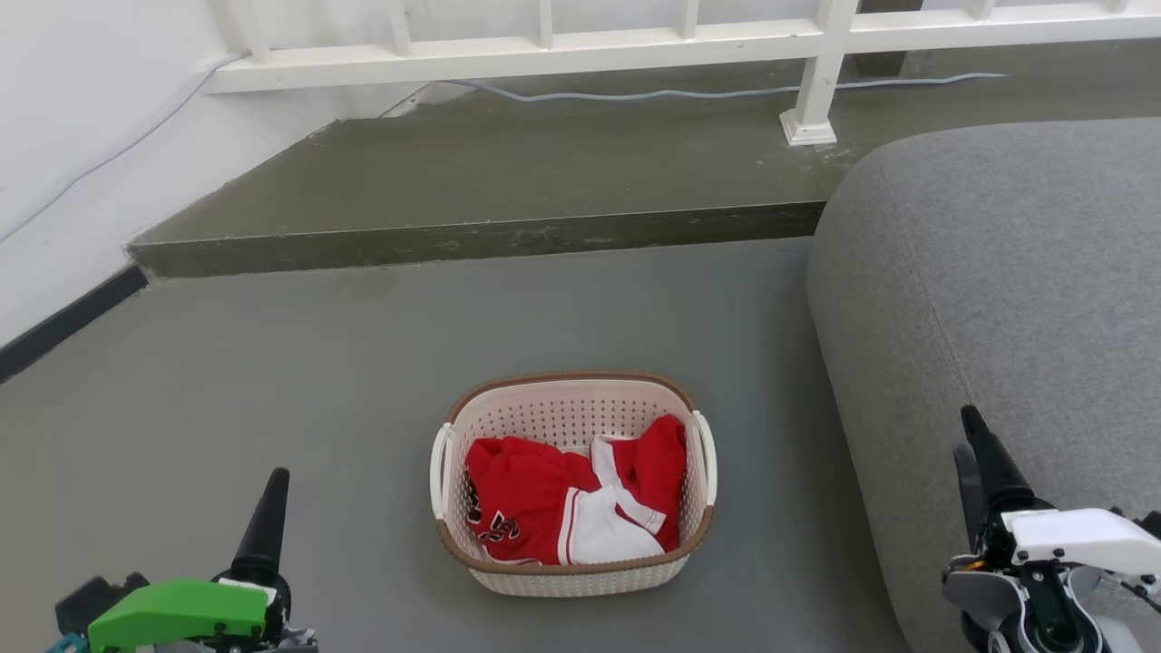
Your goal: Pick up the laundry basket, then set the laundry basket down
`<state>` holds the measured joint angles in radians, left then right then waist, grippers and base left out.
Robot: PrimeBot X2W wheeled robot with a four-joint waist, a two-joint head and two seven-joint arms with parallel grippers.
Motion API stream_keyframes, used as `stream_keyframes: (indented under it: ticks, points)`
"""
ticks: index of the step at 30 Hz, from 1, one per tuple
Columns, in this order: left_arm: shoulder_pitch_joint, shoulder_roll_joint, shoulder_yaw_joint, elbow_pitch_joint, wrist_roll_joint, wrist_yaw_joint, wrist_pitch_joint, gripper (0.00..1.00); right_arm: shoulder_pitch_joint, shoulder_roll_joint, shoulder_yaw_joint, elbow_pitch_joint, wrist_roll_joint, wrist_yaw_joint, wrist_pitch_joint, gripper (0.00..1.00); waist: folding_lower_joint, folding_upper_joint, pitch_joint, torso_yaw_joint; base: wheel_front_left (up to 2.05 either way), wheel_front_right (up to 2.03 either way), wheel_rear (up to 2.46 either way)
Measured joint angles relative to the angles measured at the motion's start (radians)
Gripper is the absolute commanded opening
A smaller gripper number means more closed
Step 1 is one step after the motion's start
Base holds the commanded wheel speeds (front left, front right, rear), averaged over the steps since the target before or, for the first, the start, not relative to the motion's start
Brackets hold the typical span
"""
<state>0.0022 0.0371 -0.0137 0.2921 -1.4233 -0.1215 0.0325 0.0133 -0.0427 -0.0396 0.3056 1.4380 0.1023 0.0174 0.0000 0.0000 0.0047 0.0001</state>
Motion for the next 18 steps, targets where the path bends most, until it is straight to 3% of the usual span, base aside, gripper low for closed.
stream_keyframes:
  ticks: [18]
  points:
    - [-0.002,0.017,-0.067,-0.073,0.297,0.053,-0.049,1.0,-0.003,-0.02,0.094,-0.059,-0.295,-0.053,-0.045,1.0,0.0,0.0,0.003,-0.001,0.0,0.0,0.0]
